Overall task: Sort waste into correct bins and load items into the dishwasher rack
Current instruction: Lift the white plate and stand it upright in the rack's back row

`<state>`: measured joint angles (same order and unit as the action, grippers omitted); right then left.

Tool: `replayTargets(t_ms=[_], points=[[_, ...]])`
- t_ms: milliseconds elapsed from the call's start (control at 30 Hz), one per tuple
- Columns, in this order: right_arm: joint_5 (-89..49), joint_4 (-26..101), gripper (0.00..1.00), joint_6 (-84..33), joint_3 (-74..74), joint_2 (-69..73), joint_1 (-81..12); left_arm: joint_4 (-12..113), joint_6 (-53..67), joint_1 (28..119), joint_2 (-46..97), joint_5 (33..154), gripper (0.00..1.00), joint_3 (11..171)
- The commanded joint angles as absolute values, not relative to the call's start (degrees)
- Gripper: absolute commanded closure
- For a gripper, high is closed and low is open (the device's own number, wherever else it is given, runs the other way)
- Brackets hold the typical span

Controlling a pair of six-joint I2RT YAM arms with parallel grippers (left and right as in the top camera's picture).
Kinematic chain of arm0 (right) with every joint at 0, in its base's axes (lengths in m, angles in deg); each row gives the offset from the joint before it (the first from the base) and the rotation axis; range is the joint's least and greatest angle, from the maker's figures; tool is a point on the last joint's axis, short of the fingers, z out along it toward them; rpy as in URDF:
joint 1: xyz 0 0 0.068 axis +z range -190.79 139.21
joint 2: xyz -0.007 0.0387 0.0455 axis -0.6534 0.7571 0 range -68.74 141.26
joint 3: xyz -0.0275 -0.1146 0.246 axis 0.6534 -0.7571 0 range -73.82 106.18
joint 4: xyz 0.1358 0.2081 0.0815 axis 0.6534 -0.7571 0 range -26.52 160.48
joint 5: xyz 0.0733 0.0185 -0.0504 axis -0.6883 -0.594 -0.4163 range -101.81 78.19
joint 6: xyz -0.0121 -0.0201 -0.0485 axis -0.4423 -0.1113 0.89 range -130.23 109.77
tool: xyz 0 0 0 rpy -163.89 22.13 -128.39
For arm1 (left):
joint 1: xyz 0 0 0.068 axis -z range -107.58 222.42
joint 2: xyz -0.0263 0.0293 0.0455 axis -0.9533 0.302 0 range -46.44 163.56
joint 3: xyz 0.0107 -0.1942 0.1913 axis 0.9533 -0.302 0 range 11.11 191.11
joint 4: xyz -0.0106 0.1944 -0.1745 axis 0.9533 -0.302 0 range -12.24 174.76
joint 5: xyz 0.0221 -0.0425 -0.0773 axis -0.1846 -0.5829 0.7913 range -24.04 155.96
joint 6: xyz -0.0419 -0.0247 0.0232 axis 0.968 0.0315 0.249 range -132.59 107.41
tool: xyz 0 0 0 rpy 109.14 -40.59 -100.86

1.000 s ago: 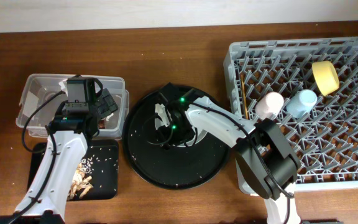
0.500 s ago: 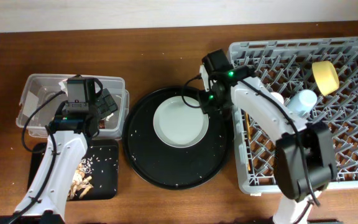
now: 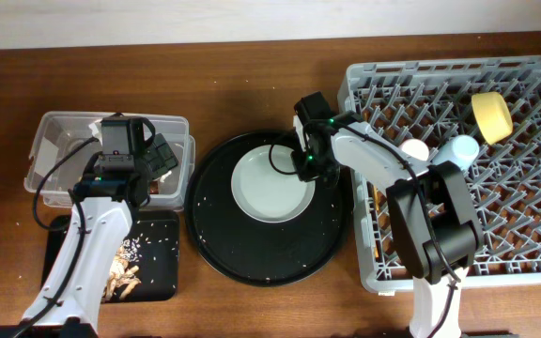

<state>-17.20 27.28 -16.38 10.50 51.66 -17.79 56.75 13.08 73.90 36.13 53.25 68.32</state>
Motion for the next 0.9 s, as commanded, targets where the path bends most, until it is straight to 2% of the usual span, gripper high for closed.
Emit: replayTargets(t_ms=[0, 133, 200, 333, 467, 533, 667, 867], points=[[-18.93, 26.99, 0.96, -16.69, 9.78, 54.05, -17.42, 56.67, 12.14, 73.75, 36.00, 52.64, 0.01, 68.49], [-18.66, 22.23, 0.96, -15.92, 15.11, 46.61, -18.34, 56.67, 12.14, 73.75, 36.00, 52.64, 0.00, 68.49], [-17.77, 15.93, 0.96, -11.18, 19.79, 38.62, -19.84, 56.67, 12.14, 73.75, 36.00, 52.64, 0.01, 68.49], [1.73, 12.24, 0.96, -8.89, 21.93, 23.07, -26.58, 56.67, 12.14, 73.75, 36.00, 52.64, 0.01, 68.47], [17.55, 21.79, 0.96, -3.79, 21.95, 10.75, -40.06, 56.67, 12.14, 73.75, 36.00, 52.64, 0.01, 68.49], [25.92, 25.38, 0.96, 1.28, 21.95, 10.38, -44.70, 56.67, 12.14, 73.75, 36.00, 52.64, 0.01, 68.49], [32.90, 29.22, 0.96, 4.14, 21.93, 16.19, -46.88, 56.67, 12.14, 73.75, 36.00, 52.64, 0.01, 68.49], [34.34, 30.64, 0.96, 7.16, 21.93, 32.08, -46.75, 56.67, 12.14, 73.75, 36.00, 52.64, 0.01, 68.49]])
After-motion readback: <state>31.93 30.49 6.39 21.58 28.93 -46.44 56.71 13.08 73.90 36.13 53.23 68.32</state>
